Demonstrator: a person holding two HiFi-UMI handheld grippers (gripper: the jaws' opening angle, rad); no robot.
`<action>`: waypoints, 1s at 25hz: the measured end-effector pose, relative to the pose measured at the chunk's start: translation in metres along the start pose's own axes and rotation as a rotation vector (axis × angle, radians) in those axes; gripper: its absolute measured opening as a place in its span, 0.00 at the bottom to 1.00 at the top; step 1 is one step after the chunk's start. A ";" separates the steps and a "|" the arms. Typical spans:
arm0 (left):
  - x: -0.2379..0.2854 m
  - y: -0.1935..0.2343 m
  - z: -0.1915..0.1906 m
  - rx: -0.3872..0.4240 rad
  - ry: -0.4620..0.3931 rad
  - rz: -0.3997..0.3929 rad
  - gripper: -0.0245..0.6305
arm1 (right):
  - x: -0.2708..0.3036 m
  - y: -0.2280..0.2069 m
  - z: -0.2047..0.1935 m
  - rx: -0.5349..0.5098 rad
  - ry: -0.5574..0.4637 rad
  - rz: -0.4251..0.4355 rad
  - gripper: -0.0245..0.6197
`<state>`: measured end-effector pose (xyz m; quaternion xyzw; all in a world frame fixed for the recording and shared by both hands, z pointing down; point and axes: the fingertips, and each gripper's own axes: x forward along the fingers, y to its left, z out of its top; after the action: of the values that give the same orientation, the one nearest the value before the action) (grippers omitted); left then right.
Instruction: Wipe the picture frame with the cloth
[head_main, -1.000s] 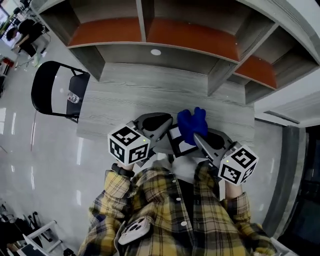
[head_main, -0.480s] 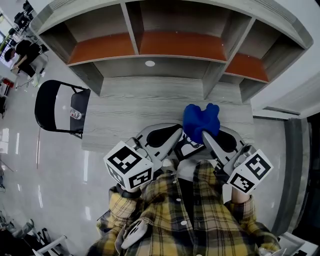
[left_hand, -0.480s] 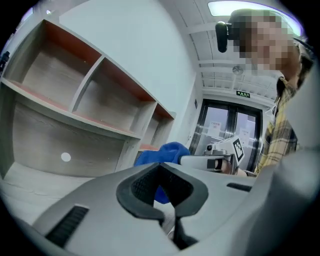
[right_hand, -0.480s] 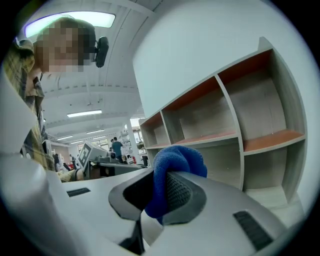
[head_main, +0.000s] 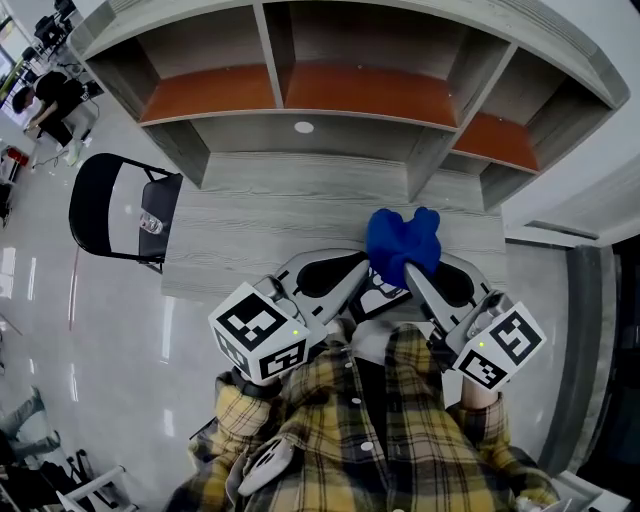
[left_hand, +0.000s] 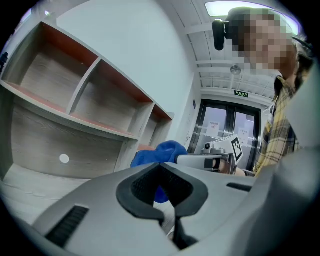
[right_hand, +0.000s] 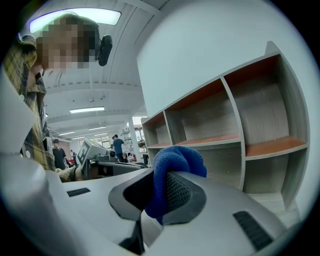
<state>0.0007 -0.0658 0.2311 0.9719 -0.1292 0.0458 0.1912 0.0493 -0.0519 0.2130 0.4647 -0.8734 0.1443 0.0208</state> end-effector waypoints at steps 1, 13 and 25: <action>0.000 0.001 0.000 -0.001 0.000 0.001 0.04 | 0.001 0.000 0.000 -0.002 0.001 -0.001 0.12; 0.002 0.005 -0.006 0.000 0.013 0.004 0.04 | 0.005 -0.006 -0.015 0.020 0.026 -0.014 0.12; -0.001 0.008 -0.015 -0.034 0.021 0.016 0.04 | 0.008 -0.003 -0.025 0.038 0.070 0.001 0.12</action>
<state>-0.0030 -0.0672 0.2481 0.9669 -0.1359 0.0553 0.2088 0.0442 -0.0533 0.2395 0.4590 -0.8696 0.1770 0.0427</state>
